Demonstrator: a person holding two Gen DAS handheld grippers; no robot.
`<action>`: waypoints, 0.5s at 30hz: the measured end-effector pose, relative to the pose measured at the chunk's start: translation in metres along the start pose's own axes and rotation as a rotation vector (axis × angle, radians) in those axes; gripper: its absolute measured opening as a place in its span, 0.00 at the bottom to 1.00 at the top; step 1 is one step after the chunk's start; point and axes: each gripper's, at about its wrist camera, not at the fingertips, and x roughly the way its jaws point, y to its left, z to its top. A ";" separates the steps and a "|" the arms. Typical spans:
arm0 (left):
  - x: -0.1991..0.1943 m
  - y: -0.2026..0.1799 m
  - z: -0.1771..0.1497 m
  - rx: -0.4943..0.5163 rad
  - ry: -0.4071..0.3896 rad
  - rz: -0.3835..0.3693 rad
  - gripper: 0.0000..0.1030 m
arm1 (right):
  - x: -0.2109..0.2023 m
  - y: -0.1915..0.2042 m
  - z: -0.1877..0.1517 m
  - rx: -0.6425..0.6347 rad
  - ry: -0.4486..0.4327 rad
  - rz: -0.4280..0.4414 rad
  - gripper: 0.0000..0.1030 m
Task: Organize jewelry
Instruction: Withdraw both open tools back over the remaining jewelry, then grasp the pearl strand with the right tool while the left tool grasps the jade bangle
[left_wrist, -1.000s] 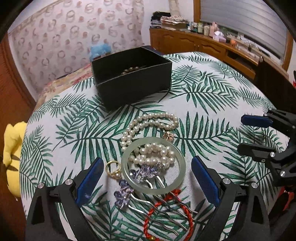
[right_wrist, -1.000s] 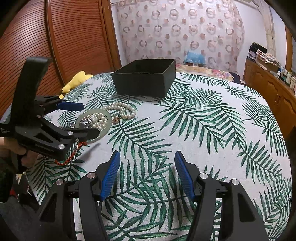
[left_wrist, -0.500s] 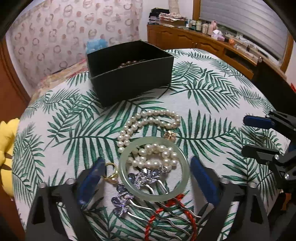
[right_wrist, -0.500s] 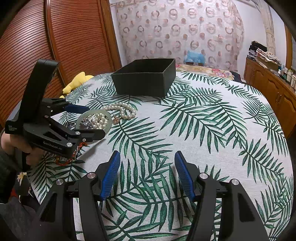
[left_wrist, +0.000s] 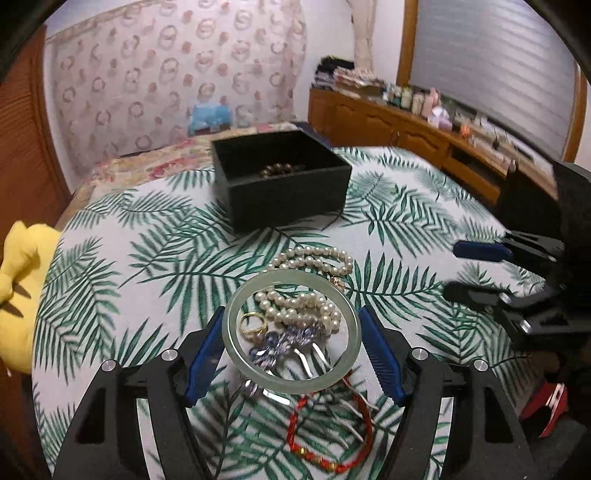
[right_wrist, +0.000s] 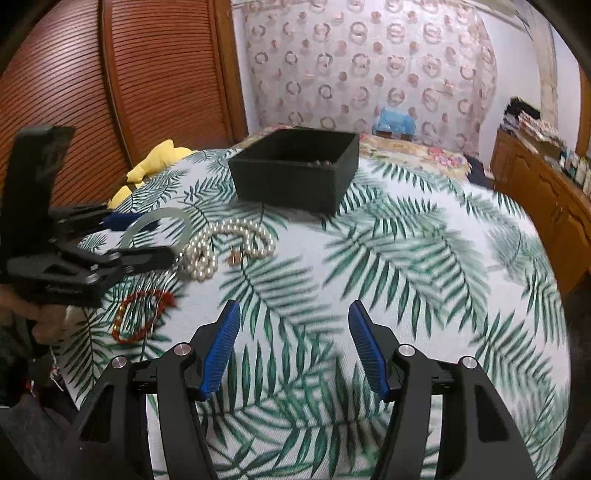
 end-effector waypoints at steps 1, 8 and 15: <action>-0.006 0.002 -0.002 -0.012 -0.015 0.004 0.66 | 0.002 0.001 0.006 -0.013 -0.001 -0.003 0.61; -0.025 0.011 -0.001 -0.037 -0.066 0.017 0.66 | 0.038 0.014 0.037 -0.124 0.073 0.029 0.42; -0.034 0.023 -0.005 -0.068 -0.099 0.026 0.66 | 0.079 0.012 0.058 -0.114 0.129 0.046 0.30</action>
